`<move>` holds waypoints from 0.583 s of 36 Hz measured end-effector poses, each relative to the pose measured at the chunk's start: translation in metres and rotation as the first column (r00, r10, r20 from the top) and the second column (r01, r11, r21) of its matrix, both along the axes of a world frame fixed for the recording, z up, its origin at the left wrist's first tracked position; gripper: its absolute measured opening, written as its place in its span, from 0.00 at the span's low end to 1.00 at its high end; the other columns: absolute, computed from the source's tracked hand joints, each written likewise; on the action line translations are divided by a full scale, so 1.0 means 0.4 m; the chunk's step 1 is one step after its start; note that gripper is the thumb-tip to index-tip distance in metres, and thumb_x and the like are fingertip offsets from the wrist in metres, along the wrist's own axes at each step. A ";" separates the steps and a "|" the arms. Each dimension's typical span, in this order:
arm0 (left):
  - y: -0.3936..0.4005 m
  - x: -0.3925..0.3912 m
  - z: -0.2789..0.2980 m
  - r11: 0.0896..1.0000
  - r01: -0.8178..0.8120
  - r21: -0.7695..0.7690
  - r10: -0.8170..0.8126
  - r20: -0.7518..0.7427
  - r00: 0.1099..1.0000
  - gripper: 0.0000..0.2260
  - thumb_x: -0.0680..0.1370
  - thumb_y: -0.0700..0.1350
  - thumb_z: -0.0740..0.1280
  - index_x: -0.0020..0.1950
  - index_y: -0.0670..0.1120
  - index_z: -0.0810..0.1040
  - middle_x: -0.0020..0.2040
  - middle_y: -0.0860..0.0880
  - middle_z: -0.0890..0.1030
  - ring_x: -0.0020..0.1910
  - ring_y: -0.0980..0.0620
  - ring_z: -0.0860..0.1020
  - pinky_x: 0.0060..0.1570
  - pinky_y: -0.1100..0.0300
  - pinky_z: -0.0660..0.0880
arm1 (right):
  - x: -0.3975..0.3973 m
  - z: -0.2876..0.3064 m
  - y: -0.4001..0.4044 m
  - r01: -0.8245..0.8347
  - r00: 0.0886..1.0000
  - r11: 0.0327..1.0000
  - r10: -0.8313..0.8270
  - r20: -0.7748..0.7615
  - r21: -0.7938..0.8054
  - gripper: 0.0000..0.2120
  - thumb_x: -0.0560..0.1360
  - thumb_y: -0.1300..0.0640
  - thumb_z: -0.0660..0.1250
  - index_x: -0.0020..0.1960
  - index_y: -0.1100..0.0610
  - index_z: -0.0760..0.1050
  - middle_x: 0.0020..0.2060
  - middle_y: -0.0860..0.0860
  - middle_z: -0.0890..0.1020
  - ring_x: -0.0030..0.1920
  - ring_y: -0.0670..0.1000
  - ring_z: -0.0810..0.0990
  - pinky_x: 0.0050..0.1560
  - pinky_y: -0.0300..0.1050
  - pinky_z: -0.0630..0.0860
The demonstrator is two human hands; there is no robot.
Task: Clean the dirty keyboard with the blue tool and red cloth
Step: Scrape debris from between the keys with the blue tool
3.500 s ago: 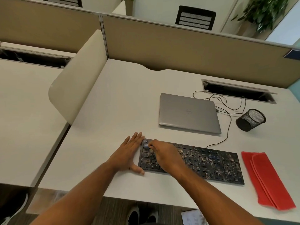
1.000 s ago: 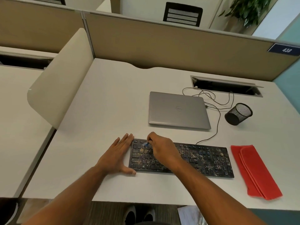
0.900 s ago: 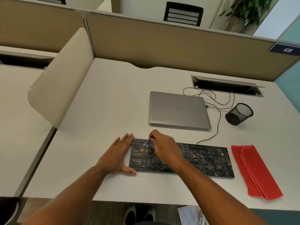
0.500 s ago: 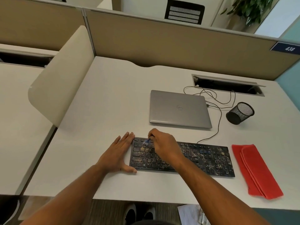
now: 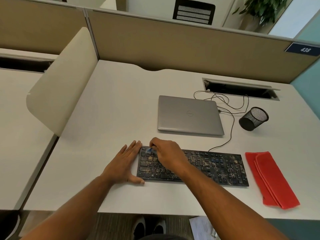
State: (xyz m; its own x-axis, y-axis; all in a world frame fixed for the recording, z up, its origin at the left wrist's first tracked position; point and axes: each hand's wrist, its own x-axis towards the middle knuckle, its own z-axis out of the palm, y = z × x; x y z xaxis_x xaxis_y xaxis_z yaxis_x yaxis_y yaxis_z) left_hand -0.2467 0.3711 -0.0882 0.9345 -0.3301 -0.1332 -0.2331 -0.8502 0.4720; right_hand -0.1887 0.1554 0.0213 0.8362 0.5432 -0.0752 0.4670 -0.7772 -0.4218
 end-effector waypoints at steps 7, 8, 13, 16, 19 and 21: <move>0.000 0.000 0.001 1.000 0.000 -0.001 0.000 -0.003 1.000 0.66 0.63 0.83 0.66 0.84 0.50 0.35 0.84 0.54 0.40 0.82 0.58 0.35 0.82 0.50 0.39 | 0.024 0.011 -0.042 0.015 0.994 0.987 0.003 0.114 -0.160 0.07 0.79 0.59 0.65 0.56 0.51 0.72 0.44 0.50 0.84 0.38 0.52 0.77 0.39 0.45 0.75; 0.000 0.000 0.001 1.000 0.001 -0.002 -0.001 -0.001 1.000 0.66 0.63 0.83 0.66 0.84 0.50 0.35 0.84 0.54 0.40 0.82 0.58 0.35 0.82 0.51 0.39 | 0.026 0.015 -0.043 0.031 0.993 0.989 -0.014 0.115 -0.143 0.06 0.80 0.58 0.64 0.56 0.51 0.72 0.44 0.50 0.84 0.38 0.52 0.78 0.40 0.46 0.76; -0.001 -0.001 0.003 1.000 -0.003 -0.012 0.003 0.000 1.000 0.65 0.63 0.83 0.67 0.84 0.50 0.36 0.85 0.53 0.40 0.82 0.58 0.35 0.82 0.50 0.40 | 0.025 0.019 -0.017 0.064 0.994 0.997 -0.060 0.092 -0.040 0.06 0.83 0.56 0.60 0.58 0.50 0.73 0.45 0.49 0.84 0.40 0.52 0.80 0.43 0.48 0.78; 0.000 -0.002 0.005 1.000 -0.001 -0.010 0.001 0.001 1.000 0.66 0.63 0.83 0.67 0.84 0.50 0.36 0.85 0.53 0.41 0.82 0.58 0.35 0.82 0.50 0.40 | 0.013 0.005 -0.008 0.028 0.994 0.995 -0.018 0.108 -0.094 0.09 0.82 0.60 0.61 0.60 0.50 0.73 0.46 0.50 0.85 0.41 0.53 0.81 0.42 0.48 0.79; -0.001 -0.003 0.007 1.000 -0.002 -0.005 0.002 -0.002 1.000 0.66 0.63 0.83 0.67 0.84 0.50 0.35 0.84 0.54 0.40 0.81 0.58 0.35 0.82 0.50 0.40 | 0.007 0.003 -0.013 0.019 0.999 0.996 -0.014 0.053 -0.093 0.07 0.81 0.60 0.62 0.58 0.51 0.72 0.46 0.50 0.85 0.41 0.52 0.81 0.42 0.49 0.80; -0.002 -0.003 0.008 1.000 -0.001 -0.004 0.001 -0.005 1.000 0.66 0.63 0.83 0.67 0.84 0.50 0.35 0.84 0.54 0.39 0.81 0.58 0.34 0.82 0.51 0.39 | 0.006 0.010 -0.017 0.013 1.000 0.998 -0.012 0.011 -0.065 0.05 0.83 0.58 0.61 0.57 0.51 0.73 0.46 0.50 0.84 0.42 0.52 0.80 0.43 0.50 0.80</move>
State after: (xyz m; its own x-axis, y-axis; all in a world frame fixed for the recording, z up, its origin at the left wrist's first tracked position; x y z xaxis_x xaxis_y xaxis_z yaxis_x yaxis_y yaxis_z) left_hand -0.2480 0.3703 -0.0851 0.9343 -0.3294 -0.1365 -0.2296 -0.8486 0.4765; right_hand -0.1863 0.1486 0.0253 0.8437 0.5271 -0.1015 0.4613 -0.8087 -0.3651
